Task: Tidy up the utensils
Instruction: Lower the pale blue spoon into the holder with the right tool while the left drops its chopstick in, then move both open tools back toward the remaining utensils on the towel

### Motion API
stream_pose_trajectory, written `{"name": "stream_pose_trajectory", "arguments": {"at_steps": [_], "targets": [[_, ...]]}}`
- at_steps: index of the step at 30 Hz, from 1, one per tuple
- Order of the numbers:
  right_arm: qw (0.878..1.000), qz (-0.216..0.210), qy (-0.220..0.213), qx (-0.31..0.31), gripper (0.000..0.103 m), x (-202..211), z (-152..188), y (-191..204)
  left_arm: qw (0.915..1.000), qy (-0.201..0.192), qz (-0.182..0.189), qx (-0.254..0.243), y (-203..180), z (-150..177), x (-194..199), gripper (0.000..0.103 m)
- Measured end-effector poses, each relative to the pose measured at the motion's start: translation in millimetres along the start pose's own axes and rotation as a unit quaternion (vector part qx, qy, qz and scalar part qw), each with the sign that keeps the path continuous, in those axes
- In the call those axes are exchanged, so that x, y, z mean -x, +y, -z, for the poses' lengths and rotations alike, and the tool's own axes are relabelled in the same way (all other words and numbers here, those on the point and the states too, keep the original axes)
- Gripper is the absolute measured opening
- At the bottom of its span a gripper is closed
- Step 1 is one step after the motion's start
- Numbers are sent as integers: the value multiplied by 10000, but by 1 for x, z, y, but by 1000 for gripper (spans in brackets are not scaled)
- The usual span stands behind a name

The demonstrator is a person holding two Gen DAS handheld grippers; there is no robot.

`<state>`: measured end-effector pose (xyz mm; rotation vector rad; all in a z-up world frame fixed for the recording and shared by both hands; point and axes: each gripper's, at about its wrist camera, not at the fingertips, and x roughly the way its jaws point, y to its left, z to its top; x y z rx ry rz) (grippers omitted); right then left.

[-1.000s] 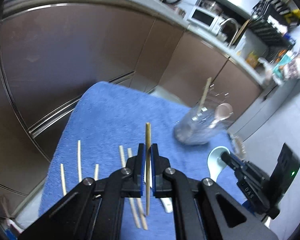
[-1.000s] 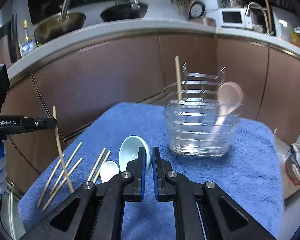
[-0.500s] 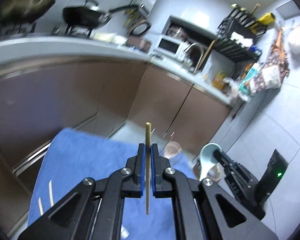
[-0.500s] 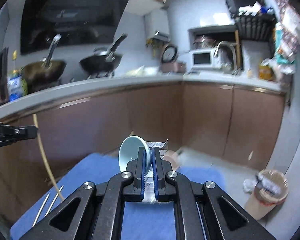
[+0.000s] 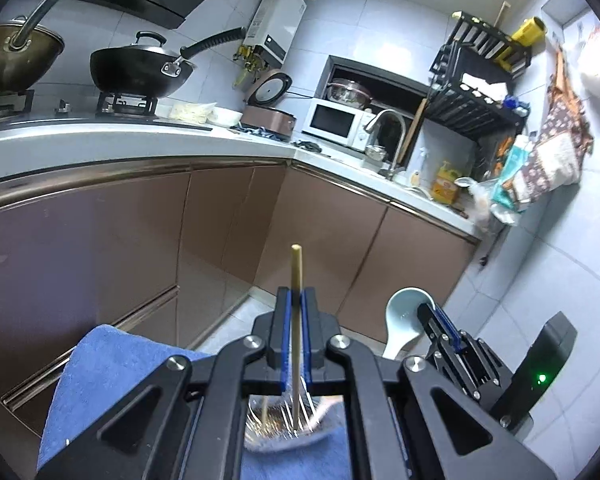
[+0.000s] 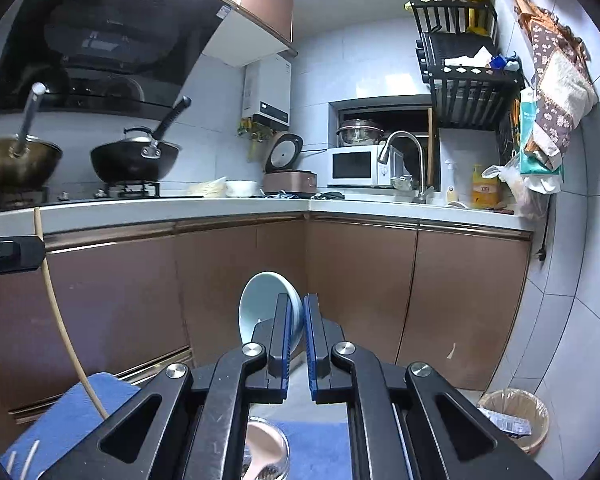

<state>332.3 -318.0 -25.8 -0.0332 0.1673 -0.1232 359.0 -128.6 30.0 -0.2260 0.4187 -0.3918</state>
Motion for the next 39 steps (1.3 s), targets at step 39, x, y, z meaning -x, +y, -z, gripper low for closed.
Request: {"name": "stream_pose_trajectory", "arguments": {"at_steps": [39], "targets": [[9868, -1144, 1146, -61, 39, 141, 61, 10, 9929, 849, -805, -231, 67, 84, 131, 7]]}}
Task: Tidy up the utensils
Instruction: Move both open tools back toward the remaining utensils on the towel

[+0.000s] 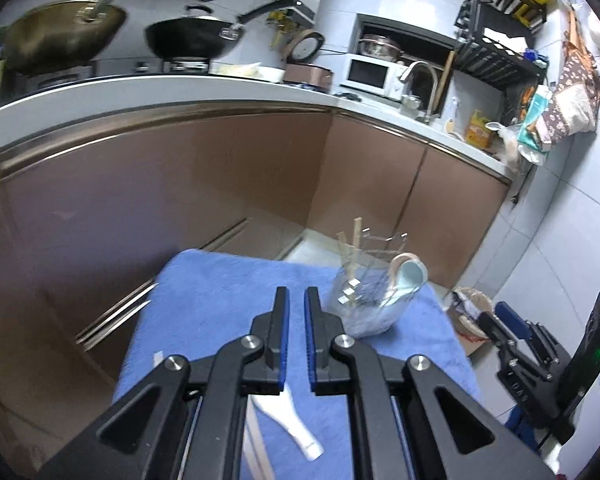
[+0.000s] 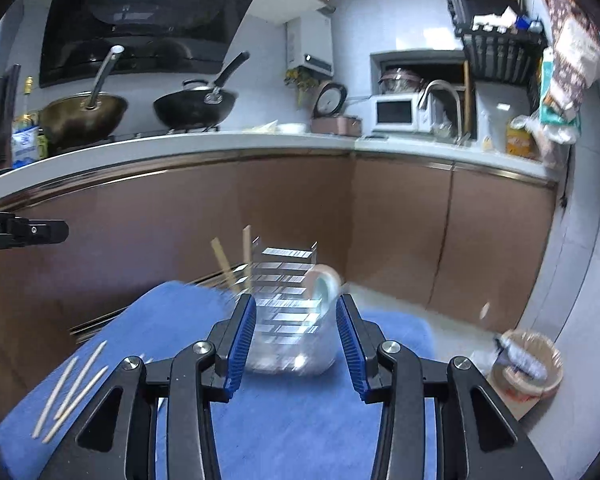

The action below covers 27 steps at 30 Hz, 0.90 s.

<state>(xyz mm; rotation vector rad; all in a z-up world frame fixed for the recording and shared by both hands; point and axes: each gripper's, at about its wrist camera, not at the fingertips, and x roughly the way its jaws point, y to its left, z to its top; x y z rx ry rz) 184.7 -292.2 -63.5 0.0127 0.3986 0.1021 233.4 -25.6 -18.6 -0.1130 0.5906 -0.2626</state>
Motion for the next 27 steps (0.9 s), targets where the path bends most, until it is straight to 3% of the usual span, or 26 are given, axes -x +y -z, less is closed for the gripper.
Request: {"name": "stream_pose_trajectory", "arguments": {"at_steps": [3, 5, 7, 17, 27], "targets": [[9998, -117, 120, -77, 39, 12, 8, 6, 9997, -34, -213, 78, 20, 12, 24, 8], [9996, -168, 185, -91, 39, 18, 11, 11, 9994, -67, -295, 143, 32, 21, 38, 15], [9995, -207, 239, -74, 40, 25, 14, 18, 9988, -105, -432, 189, 44, 31, 52, 29], [9982, -449, 380, -57, 41, 49, 24, 42, 9972, -106, -521, 518, 89, 60, 97, 30], [9957, -686, 613, 80, 41, 50, 28, 56, 9981, 253, -227, 513, 94, 77, 84, 30]]}}
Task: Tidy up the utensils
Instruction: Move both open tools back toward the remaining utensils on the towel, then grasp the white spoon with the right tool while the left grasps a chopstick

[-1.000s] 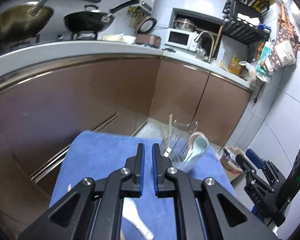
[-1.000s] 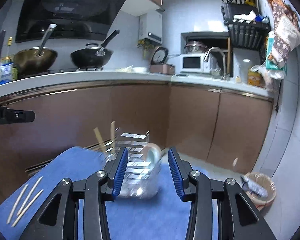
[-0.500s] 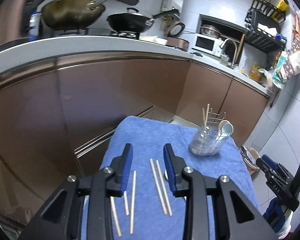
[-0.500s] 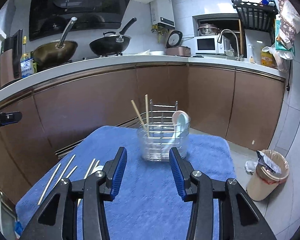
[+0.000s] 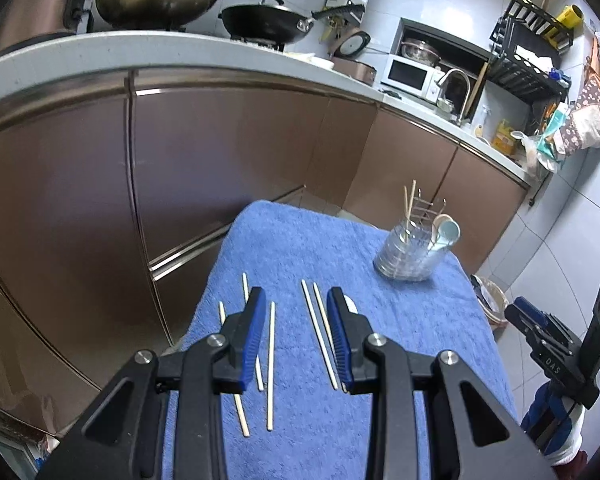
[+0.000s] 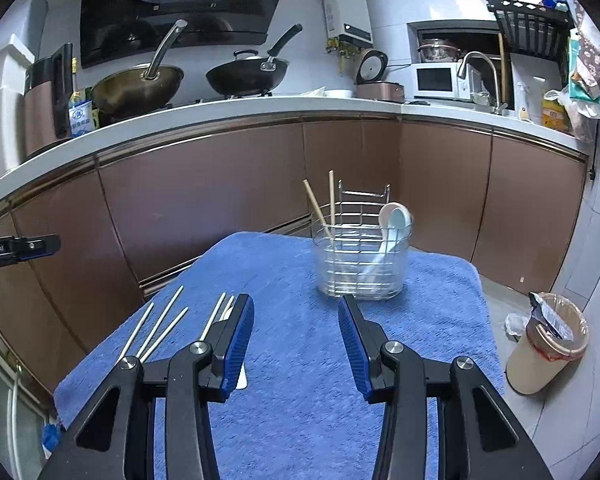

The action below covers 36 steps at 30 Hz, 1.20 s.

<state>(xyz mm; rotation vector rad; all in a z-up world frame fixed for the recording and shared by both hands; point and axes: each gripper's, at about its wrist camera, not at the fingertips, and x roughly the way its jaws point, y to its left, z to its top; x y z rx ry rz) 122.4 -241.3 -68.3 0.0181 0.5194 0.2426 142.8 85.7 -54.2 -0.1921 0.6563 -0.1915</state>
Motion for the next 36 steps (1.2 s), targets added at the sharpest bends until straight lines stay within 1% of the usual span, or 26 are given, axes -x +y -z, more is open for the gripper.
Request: {"name": "stream_pose_trajectory", "arguments": {"at_steps": [2, 8, 12, 18, 27, 31, 36], "targets": [[9999, -60, 111, 18, 41, -7, 2, 0, 9999, 118, 19, -21, 0, 2, -9, 30], [9984, -298, 489, 27, 41, -35, 12, 3, 9978, 640, 150, -27, 2, 11, -49, 30], [9962, -465, 742, 17, 41, -59, 19, 1, 9946, 1015, 227, 52, 6, 16, -81, 30], [9916, -704, 1080, -13, 41, -95, 26, -8, 9899, 1404, 193, 9, 8, 24, -122, 30], [9843, -1004, 1447, 140, 41, -146, 30, -8, 9819, 1870, 139, -278, 9, 30, -176, 29], [9810, -1113, 1569, 247, 41, -166, 30, -6, 9785, 2033, 40, -337, 14, 30, -195, 29], [9750, -1349, 1743, 295, 41, -189, 31, -5, 9745, 2214, -34, -374, 18, 30, -211, 29]]}}
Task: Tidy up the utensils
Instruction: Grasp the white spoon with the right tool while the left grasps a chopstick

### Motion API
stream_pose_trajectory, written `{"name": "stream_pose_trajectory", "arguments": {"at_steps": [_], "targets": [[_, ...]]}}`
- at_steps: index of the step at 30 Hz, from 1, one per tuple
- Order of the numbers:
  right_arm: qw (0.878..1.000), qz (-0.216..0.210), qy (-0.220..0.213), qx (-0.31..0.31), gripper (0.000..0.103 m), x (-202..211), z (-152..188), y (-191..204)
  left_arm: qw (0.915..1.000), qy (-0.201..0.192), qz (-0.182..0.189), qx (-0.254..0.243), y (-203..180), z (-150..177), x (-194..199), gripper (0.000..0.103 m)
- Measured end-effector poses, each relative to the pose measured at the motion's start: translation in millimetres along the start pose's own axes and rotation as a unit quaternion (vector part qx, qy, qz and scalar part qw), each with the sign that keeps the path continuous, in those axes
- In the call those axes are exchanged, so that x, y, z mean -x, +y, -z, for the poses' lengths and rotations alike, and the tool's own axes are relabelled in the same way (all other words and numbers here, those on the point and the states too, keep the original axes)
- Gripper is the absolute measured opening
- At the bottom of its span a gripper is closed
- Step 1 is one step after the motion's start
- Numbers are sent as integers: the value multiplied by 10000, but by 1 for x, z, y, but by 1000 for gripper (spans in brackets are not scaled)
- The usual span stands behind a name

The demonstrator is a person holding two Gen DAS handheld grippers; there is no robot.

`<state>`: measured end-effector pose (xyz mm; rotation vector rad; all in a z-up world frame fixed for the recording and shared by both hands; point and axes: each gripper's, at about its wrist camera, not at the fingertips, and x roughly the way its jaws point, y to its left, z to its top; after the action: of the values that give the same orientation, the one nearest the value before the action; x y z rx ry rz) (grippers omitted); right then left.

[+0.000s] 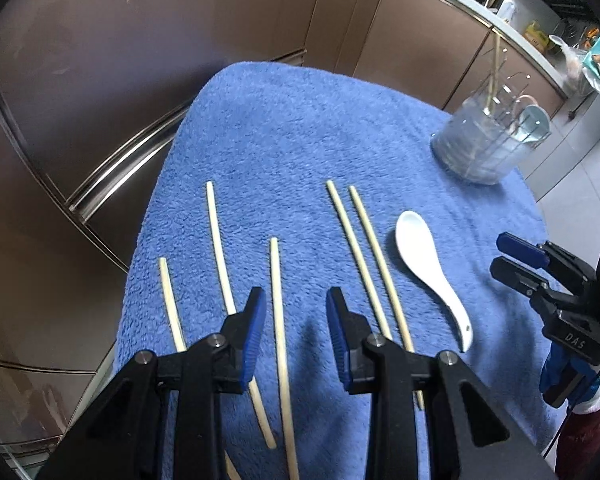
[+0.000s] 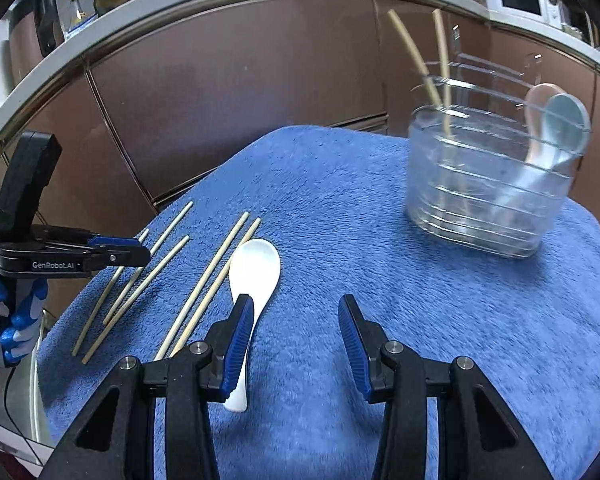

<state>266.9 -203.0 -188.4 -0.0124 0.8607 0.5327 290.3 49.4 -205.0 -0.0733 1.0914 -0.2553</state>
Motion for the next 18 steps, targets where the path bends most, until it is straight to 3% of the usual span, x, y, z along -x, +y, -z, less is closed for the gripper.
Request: {"name": "stream_pose_trajectory", "arguments": {"at_steps": [10, 18], "targets": [[9970, -471, 485, 381, 41, -42, -36, -3, 9988, 479, 100, 28, 3, -11, -27, 25], [9868, -856, 1158, 737, 32, -79, -54, -1, 9973, 730, 80, -70, 4, -16, -35, 16]]}}
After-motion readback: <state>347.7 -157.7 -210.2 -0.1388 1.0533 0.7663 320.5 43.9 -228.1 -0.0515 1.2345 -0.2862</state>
